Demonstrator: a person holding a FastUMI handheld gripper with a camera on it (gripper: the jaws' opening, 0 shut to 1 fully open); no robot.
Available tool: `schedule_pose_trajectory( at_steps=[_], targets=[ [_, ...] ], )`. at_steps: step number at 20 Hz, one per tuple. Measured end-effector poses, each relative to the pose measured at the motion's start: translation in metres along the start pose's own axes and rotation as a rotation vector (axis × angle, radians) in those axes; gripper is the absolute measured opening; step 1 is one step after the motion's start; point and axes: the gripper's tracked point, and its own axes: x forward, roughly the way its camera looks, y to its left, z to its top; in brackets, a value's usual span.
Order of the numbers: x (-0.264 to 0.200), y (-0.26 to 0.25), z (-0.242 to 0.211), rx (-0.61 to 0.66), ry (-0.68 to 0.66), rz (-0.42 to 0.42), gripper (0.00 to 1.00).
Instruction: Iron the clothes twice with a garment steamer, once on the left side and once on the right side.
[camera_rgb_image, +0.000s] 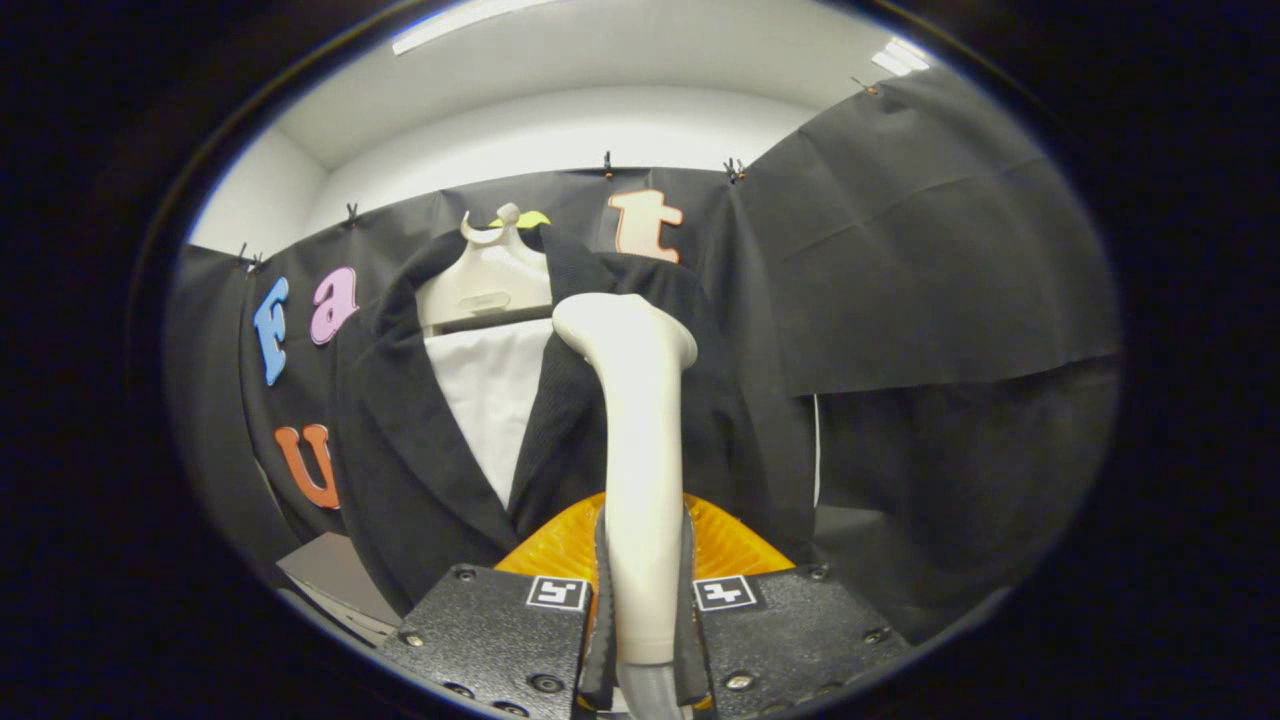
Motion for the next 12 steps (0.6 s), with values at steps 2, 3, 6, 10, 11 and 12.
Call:
schedule_pose_trajectory(
  at_steps=[2, 3, 6, 10, 11, 12],
  targets=[
    [-0.002, -0.001, -0.011, -0.007, 0.011, -0.008, 0.26],
    [-0.003, -0.002, -0.018, -0.005, 0.019, -0.011, 0.26],
    [-0.006, -0.007, -0.040, -0.003, 0.051, -0.026, 0.26],
    [-0.009, -0.013, -0.069, 0.006, 0.092, -0.045, 0.26],
    [-0.010, -0.015, -0.075, 0.004, 0.100, -0.051, 0.26],
    [-0.011, -0.016, -0.082, 0.002, 0.108, -0.056, 0.26]
  ],
)
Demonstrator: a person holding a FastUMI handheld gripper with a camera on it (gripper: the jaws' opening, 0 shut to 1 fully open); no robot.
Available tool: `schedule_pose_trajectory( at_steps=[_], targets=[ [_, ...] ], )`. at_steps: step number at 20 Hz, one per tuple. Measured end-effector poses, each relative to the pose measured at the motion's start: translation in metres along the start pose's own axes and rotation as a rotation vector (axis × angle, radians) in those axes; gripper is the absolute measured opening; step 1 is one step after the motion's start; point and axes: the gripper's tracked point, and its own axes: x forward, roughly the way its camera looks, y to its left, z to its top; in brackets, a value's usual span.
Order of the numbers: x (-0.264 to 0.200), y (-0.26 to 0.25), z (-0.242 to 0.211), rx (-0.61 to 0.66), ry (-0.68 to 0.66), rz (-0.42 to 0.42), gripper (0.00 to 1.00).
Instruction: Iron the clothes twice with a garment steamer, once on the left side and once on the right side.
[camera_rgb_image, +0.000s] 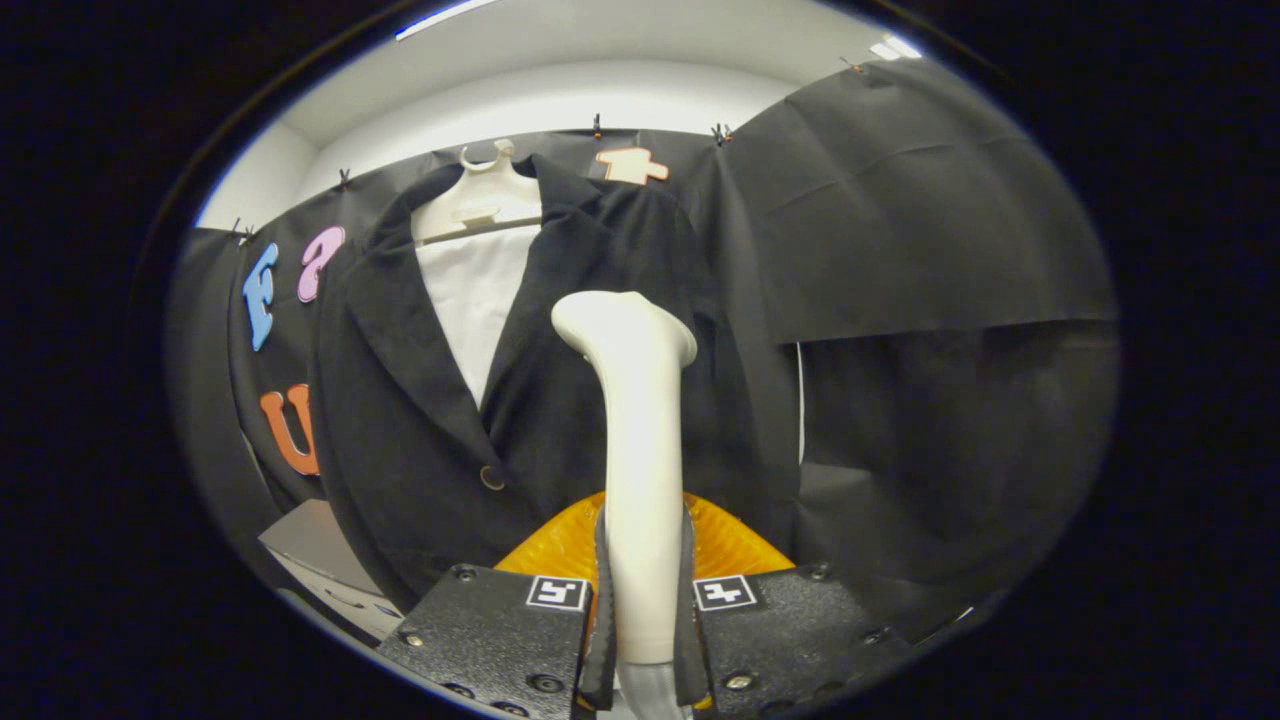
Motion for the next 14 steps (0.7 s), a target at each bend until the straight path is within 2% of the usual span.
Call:
schedule_pose_trajectory(
  at_steps=[12, 14],
  targets=[
    [-0.002, -0.007, -0.070, -0.002, 0.068, -0.056, 0.26],
    [-0.015, -0.010, -0.090, -0.007, 0.086, -0.064, 0.25]
  ],
)
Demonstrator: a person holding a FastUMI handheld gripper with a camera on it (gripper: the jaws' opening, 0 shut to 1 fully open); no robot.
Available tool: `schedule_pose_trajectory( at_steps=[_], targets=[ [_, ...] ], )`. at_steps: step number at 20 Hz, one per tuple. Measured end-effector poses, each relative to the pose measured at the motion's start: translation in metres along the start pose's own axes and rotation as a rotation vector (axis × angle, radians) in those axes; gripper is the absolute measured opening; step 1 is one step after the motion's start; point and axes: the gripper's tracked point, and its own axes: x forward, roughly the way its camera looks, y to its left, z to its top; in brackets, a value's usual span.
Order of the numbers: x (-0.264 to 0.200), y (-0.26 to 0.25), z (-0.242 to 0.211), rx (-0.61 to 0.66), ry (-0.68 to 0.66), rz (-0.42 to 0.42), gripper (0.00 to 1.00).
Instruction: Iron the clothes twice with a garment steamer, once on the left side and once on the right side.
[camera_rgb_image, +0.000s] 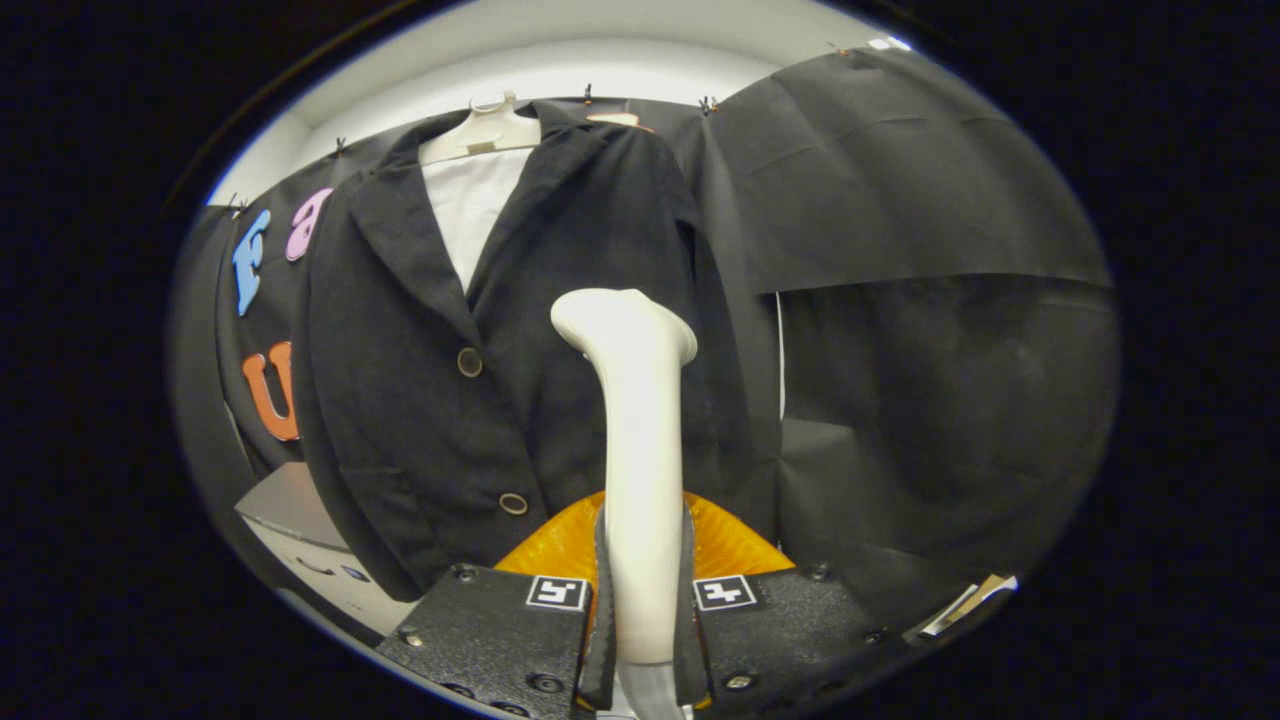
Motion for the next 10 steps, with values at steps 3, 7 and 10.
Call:
schedule_pose_trajectory(
  at_steps=[3, 7, 10],
  targets=[
    [-0.001, -0.004, -0.021, 0.001, 0.032, -0.011, 0.26],
    [-0.004, -0.007, -0.043, 0.001, 0.065, -0.026, 0.26],
    [-0.006, -0.005, -0.057, -0.008, 0.080, -0.031, 0.26]
  ],
)
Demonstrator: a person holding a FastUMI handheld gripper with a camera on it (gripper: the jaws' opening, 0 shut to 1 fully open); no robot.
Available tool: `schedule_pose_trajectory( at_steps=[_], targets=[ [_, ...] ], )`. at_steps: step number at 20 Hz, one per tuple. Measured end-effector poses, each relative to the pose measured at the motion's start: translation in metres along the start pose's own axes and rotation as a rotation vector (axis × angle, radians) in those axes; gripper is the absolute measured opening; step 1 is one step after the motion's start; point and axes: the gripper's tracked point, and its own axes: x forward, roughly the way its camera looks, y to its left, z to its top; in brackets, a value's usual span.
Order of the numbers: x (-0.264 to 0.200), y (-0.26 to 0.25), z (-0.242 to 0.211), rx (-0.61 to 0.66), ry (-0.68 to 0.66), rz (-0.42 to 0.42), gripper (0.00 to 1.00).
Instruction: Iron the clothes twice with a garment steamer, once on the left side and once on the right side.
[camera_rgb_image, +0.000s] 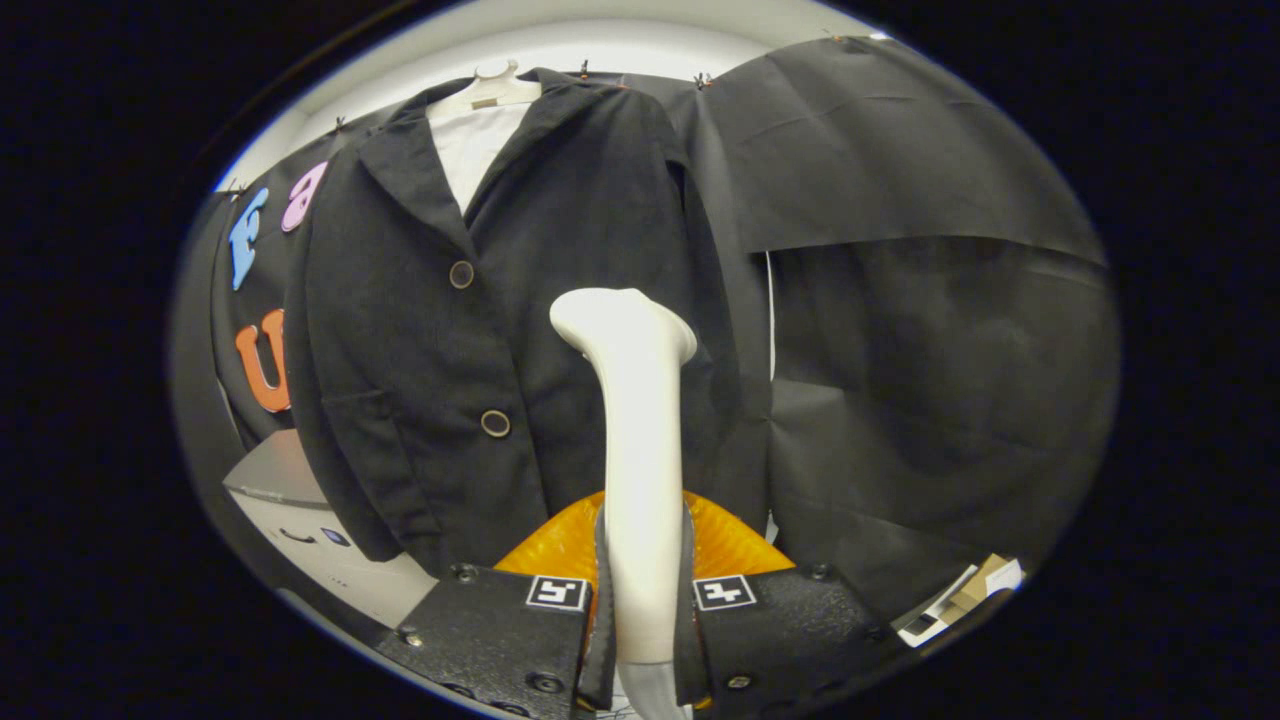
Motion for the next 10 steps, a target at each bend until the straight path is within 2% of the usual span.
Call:
schedule_pose_trajectory(
  at_steps=[10],
  targets=[
    [0.000, 0.003, -0.042, -0.024, 0.046, -0.013, 0.26]
  ],
)
